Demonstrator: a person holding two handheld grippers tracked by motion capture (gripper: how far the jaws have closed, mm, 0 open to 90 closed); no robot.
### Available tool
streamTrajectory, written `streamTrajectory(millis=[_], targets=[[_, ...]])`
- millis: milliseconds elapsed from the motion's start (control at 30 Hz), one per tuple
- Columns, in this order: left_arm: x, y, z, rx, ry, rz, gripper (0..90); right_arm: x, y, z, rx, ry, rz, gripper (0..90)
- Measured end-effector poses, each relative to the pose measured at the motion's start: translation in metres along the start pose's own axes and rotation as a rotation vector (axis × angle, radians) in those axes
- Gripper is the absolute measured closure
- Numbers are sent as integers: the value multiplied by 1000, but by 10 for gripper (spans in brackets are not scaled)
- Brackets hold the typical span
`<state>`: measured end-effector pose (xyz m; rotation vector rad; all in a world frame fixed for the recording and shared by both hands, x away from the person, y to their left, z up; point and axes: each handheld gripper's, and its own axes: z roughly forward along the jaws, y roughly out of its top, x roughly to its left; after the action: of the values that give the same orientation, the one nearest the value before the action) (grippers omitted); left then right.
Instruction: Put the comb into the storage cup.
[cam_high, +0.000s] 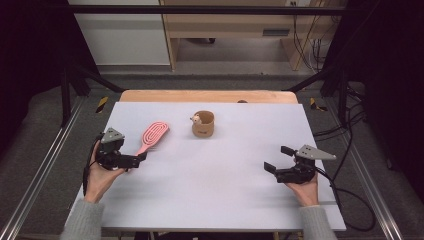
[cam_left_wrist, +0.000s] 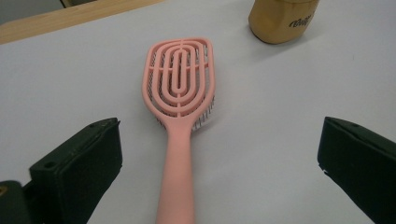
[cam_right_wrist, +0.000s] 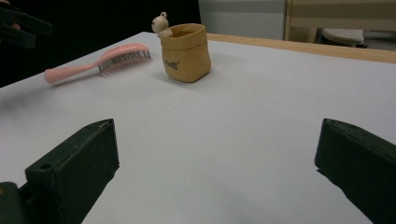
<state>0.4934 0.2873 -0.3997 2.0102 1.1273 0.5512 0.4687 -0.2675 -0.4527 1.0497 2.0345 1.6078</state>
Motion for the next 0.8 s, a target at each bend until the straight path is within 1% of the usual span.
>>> streamTrajectory(millis=[67,100,233,433,800], targets=[[0,1,0,-2,4,1,0,0,0,0,0,0,-1,2],[0,4,2,-4,-3,-1,0,0,0,0,1,0,0,2],[1,9,4,12,5,10,0,0,0,0,5,1,1,2],[4,16,6,20,11,8,0,0,0,0,3,-1,1,2],[10,23,14,43,23,9,0,0,0,0,5,1,1,2]])
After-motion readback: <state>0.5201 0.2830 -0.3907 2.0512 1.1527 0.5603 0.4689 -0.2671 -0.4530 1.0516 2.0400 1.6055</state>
